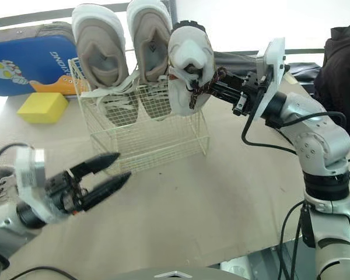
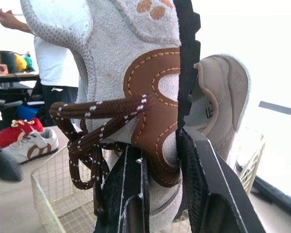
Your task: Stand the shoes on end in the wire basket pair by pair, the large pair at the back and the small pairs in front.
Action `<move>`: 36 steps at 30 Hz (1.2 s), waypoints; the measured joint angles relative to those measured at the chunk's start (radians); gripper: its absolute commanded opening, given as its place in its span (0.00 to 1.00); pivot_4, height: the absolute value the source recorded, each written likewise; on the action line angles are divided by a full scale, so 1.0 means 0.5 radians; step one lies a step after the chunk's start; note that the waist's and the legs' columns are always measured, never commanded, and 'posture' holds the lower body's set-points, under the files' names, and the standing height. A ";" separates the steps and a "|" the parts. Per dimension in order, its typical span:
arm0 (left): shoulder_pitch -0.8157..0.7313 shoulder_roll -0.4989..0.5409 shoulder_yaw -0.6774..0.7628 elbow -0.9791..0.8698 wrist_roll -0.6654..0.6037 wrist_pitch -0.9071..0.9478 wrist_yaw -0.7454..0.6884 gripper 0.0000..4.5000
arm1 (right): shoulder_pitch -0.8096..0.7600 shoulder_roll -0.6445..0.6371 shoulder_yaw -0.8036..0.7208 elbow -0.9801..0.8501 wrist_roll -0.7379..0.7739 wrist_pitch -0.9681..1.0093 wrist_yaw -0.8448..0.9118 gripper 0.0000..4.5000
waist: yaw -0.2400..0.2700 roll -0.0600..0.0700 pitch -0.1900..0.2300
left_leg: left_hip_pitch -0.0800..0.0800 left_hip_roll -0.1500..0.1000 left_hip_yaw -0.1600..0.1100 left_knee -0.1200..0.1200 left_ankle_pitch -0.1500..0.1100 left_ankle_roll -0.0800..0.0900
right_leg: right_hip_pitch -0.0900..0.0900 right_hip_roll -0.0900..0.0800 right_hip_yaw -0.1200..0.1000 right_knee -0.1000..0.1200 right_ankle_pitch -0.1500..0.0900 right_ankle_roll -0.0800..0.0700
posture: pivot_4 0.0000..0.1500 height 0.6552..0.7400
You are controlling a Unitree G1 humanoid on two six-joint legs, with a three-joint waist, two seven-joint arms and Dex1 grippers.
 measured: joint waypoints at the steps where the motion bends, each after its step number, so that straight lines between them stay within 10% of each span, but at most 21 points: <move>1: 0.009 -0.021 -0.009 -0.001 0.031 -0.037 -0.005 0.90 | -0.023 -0.001 0.031 0.054 -0.055 -0.056 0.040 0.04 | 0.001 0.000 0.000 | 0.000 0.000 0.000 0.000 0.000 0.000 | 0.000 0.000 0.000 -0.001 0.000 0.000 | 1.00 1.00; 24: -0.003 -0.080 -0.156 0.057 0.195 -0.400 0.019 0.90 | -0.599 0.377 0.260 1.400 -0.803 -1.080 0.613 0.03 | -0.015 0.002 0.000 | 0.002 0.001 0.002 -0.004 0.000 0.000 | -0.003 0.002 0.005 0.001 0.000 -0.001 | 1.00 1.00; 25: -0.001 -0.081 -0.167 0.060 0.198 -0.411 0.019 0.90 | -0.624 0.392 0.279 1.489 -0.813 -1.061 0.662 0.26 | -0.015 0.002 0.000 | 0.002 0.001 0.002 -0.004 0.000 0.000 | -0.003 0.002 0.006 0.001 0.000 -0.001 | 1.00 1.00; 32: 0.039 -0.087 -0.202 0.062 0.212 -0.443 0.038 0.90 | -0.648 0.427 0.271 1.784 -0.808 -0.915 0.828 0.96 | -0.009 0.003 0.001 | 0.001 0.000 0.002 -0.005 0.000 0.000 | -0.004 0.002 0.008 0.000 0.000 -0.001 | 1.00 1.00; 36: 0.100 -0.092 -0.202 0.062 0.212 -0.453 0.042 0.90 | -0.650 0.353 0.209 1.725 -0.772 -0.833 0.897 0.96 | -0.009 0.004 0.001 | 0.001 0.000 0.003 -0.005 0.000 0.000 | -0.004 0.002 0.010 0.000 0.000 -0.001 | 1.00 1.00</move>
